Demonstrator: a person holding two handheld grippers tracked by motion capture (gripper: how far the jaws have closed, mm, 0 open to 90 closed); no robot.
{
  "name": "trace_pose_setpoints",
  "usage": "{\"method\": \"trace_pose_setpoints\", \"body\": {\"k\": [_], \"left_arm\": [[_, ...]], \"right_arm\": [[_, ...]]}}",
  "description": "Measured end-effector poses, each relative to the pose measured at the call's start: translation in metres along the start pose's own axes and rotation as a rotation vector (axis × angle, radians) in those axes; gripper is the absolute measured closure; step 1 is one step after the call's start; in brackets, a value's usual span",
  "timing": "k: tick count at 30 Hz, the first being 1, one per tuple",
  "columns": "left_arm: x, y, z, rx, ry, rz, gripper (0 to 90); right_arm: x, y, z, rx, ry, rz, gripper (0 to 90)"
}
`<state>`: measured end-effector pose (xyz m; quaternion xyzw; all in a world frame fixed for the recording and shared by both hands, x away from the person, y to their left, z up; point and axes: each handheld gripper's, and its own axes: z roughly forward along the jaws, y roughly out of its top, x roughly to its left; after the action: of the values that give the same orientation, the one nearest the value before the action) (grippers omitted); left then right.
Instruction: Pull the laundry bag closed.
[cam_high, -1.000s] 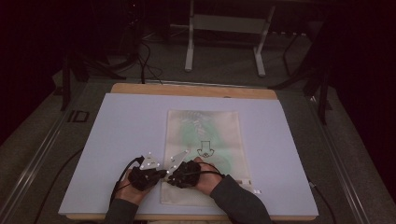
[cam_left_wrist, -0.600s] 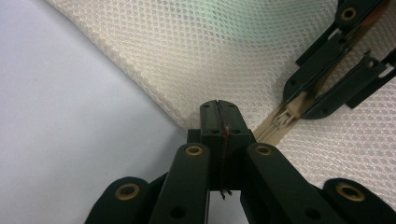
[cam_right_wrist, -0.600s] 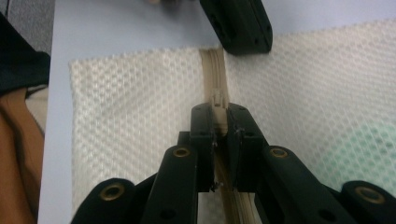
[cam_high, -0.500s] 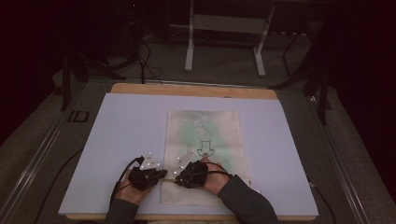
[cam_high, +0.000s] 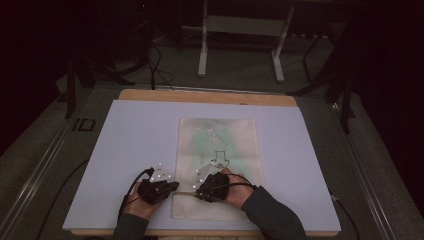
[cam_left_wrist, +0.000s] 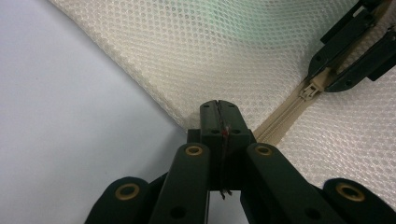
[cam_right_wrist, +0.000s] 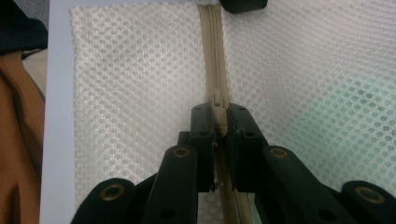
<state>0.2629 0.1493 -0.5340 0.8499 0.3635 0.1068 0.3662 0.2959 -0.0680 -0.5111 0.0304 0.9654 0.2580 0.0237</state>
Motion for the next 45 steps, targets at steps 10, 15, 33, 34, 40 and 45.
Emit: {"method": "trace_pose_setpoints", "body": {"k": [10,15,33,34,40,45], "left_arm": [[0.0,0.0,0.0,-0.001,-0.003,-0.006,89.5],[0.0,0.0,0.0,-0.001,-0.002,-0.007,89.5],[0.001,0.0,0.0,0.0,-0.005,-0.007,89.5],[0.001,0.0,0.0,0.001,-0.004,-0.005,89.5],[0.001,0.001,0.0,0.002,-0.004,-0.006,89.5],[0.001,0.001,0.0,0.004,-0.004,-0.007,89.5]], "right_arm": [[0.002,0.002,-0.003,0.039,-0.011,-0.026,82.2],[0.002,0.001,-0.004,0.055,-0.007,-0.023,82.2],[0.001,-0.006,-0.013,0.093,-0.008,-0.032,82.3],[0.001,-0.007,-0.013,0.093,-0.008,-0.032,82.3],[0.003,-0.008,-0.015,0.106,-0.016,-0.041,82.3],[0.004,-0.008,-0.017,0.117,-0.018,-0.05,82.3]]}}
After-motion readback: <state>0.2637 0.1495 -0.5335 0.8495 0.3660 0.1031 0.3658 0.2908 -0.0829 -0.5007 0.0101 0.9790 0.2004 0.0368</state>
